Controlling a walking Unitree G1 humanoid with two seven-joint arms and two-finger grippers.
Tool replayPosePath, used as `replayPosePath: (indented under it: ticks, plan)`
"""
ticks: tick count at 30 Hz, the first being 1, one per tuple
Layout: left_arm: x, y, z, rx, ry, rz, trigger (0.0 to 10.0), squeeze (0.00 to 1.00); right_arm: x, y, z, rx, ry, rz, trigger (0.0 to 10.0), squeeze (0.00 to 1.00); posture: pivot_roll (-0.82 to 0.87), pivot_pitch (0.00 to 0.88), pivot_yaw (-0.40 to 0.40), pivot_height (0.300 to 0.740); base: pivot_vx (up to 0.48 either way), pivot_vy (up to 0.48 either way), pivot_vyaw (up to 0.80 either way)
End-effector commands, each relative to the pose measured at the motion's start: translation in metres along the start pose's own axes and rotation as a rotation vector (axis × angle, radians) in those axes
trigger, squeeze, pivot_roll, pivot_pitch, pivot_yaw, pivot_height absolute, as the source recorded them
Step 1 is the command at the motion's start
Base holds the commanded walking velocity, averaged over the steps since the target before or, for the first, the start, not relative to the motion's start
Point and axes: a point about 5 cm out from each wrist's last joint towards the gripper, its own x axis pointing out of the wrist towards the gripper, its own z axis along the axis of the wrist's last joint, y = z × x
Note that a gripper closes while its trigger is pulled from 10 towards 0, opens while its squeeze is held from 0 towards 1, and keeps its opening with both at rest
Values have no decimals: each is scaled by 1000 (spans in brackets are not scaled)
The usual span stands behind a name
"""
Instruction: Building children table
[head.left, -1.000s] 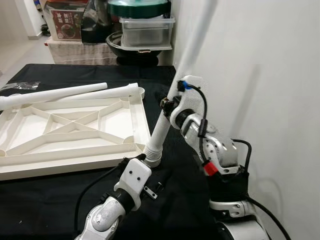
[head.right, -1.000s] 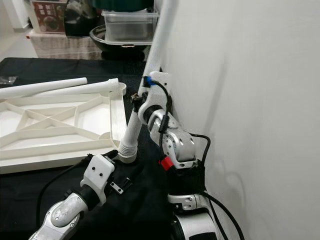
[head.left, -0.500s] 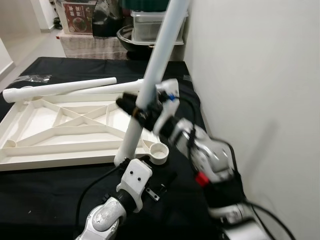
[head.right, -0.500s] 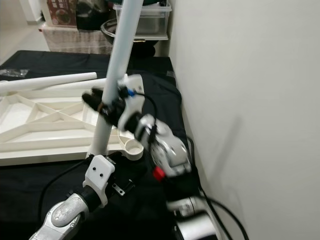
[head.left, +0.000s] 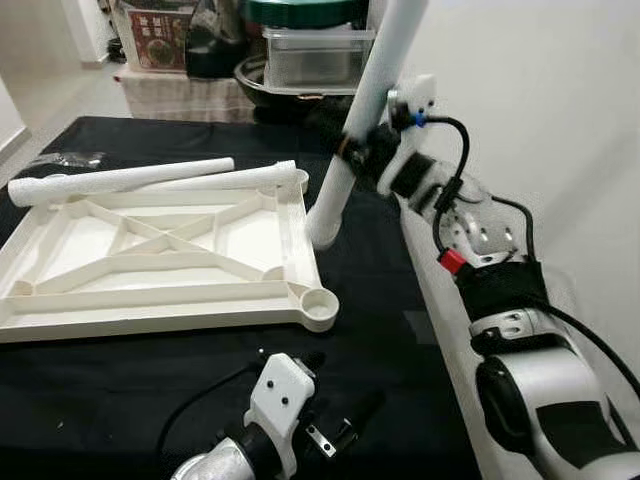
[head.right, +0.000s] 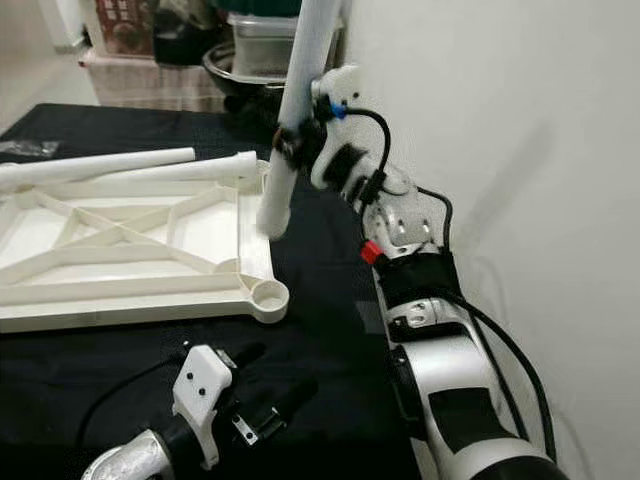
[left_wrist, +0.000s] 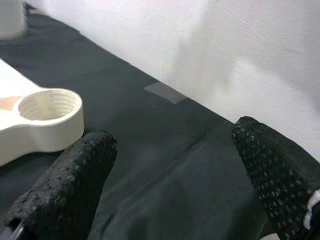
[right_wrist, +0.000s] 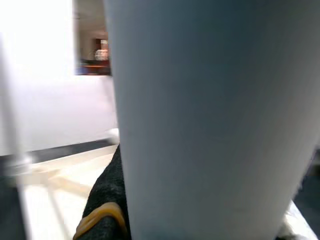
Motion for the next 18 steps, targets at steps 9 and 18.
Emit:
replayPosePath:
  ticks: [9,18]
  plan:
    - [-18,-2,12,-27,26,44,10000,0,-10,-8,8,2,157,338,10000,0,137,212,-79,740,0,0,0]
    - [-25,-8,14,-19,45,57,10000,0,-9,-6,16,15,191,490,10000,0,139,237,-88,740,0,0,0]
